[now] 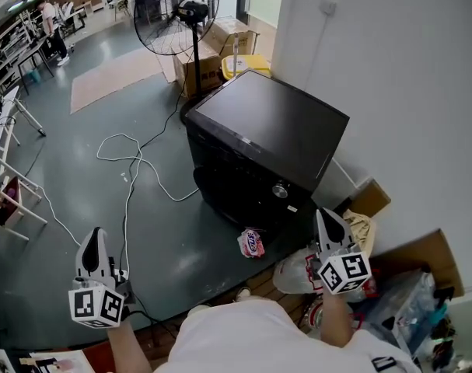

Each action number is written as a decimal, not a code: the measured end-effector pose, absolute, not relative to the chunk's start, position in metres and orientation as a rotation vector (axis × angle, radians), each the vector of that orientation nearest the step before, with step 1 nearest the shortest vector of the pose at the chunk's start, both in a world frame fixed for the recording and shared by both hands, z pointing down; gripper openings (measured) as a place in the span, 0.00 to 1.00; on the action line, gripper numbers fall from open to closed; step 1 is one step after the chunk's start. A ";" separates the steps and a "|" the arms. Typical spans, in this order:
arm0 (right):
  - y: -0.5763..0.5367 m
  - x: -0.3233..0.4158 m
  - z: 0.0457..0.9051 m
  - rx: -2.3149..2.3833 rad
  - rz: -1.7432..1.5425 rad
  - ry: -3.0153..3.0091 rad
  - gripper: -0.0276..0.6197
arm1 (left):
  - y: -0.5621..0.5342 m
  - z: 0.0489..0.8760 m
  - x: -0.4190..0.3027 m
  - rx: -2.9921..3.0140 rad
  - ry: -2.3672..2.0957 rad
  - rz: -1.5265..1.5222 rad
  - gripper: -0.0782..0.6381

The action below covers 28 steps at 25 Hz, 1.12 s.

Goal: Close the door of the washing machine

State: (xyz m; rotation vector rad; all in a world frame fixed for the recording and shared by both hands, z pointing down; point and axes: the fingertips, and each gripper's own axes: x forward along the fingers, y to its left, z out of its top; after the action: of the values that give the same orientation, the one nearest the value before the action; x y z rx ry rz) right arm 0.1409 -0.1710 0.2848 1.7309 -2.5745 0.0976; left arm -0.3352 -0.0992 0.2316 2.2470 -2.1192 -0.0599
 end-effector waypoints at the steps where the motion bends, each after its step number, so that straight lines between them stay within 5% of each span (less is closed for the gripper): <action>1: -0.169 0.142 0.283 1.734 0.090 -2.573 0.03 | -0.097 0.231 -0.334 2.248 -2.123 -0.057 0.11; 28: -0.131 0.075 0.268 1.670 0.011 -2.607 0.03 | -0.086 0.214 -0.331 2.352 -2.034 -0.082 0.11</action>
State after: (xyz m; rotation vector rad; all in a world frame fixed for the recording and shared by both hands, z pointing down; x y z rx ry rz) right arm 0.0746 -0.1311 0.2684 1.6695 -2.6075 0.0115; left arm -0.3306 -0.0856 0.2139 2.3521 -2.0341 -0.0822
